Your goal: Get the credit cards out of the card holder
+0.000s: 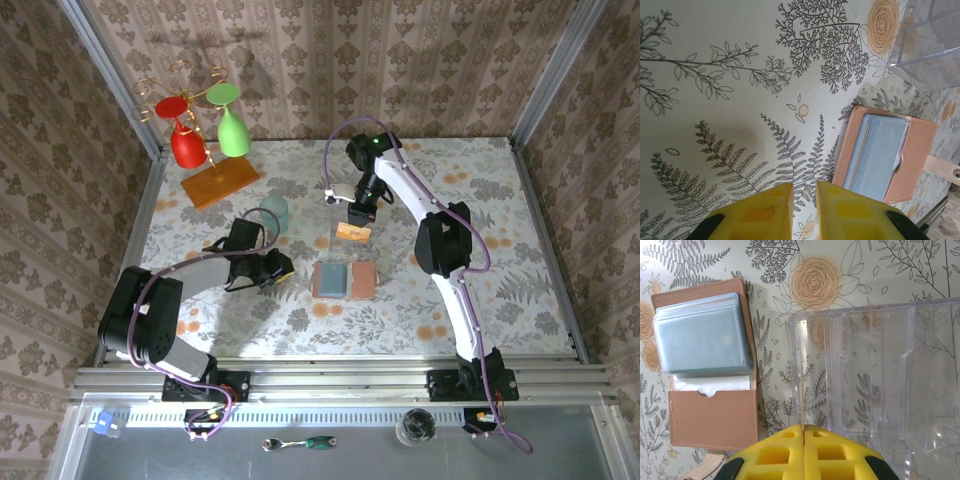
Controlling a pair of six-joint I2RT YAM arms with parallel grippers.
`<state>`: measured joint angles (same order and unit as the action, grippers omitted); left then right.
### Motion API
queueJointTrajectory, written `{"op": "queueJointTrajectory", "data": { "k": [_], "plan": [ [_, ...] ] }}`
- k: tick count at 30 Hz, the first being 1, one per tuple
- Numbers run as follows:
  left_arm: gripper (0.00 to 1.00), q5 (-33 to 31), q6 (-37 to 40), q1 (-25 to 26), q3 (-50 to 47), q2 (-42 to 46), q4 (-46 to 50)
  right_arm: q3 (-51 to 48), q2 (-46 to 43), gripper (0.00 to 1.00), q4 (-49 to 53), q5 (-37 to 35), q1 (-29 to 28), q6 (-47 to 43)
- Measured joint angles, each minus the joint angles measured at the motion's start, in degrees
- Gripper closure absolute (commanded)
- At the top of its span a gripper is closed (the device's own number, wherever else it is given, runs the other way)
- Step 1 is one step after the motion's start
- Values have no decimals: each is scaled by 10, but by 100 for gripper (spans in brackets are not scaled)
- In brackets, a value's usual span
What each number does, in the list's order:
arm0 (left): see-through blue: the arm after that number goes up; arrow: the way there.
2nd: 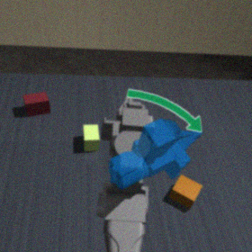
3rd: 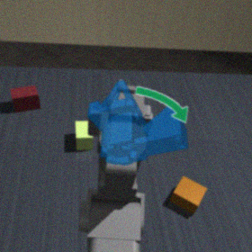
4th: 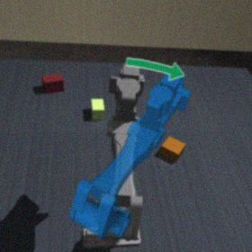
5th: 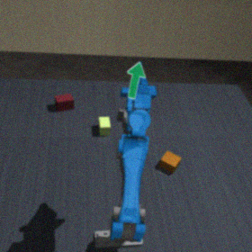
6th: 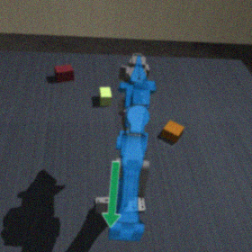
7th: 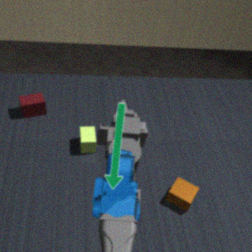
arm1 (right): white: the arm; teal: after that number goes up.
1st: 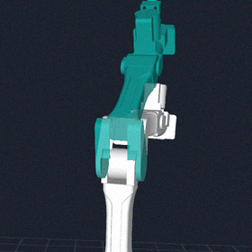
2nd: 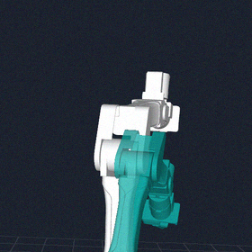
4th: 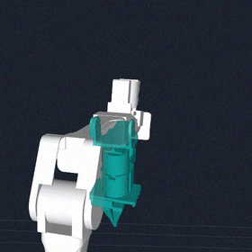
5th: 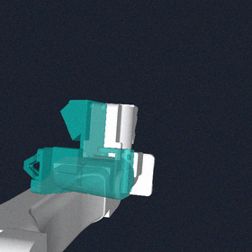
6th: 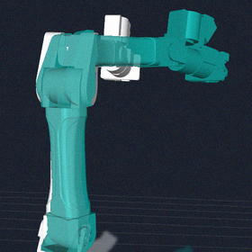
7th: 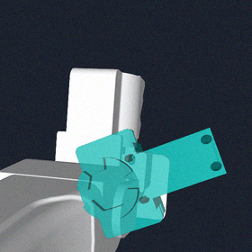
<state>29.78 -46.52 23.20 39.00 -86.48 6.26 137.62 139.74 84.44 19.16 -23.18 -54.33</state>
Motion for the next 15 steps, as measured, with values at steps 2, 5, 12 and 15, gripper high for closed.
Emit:
{"op": "queueJointTrajectory", "data": {
  "k": [2,5,12,15],
  "plan": [
    [80,0,0,0,0,0,0,7,8,100,0,3,-2,0],
    [80,0,0,0,0,0,0,12,21,100,0,8,-5,0],
    [80,0,0,0,-3,7,1,12,33,100,1,11,-12,-2],
    [80,0,0,-1,-4,13,2,12,37,100,1,12,-12,-2]
  ]
}}
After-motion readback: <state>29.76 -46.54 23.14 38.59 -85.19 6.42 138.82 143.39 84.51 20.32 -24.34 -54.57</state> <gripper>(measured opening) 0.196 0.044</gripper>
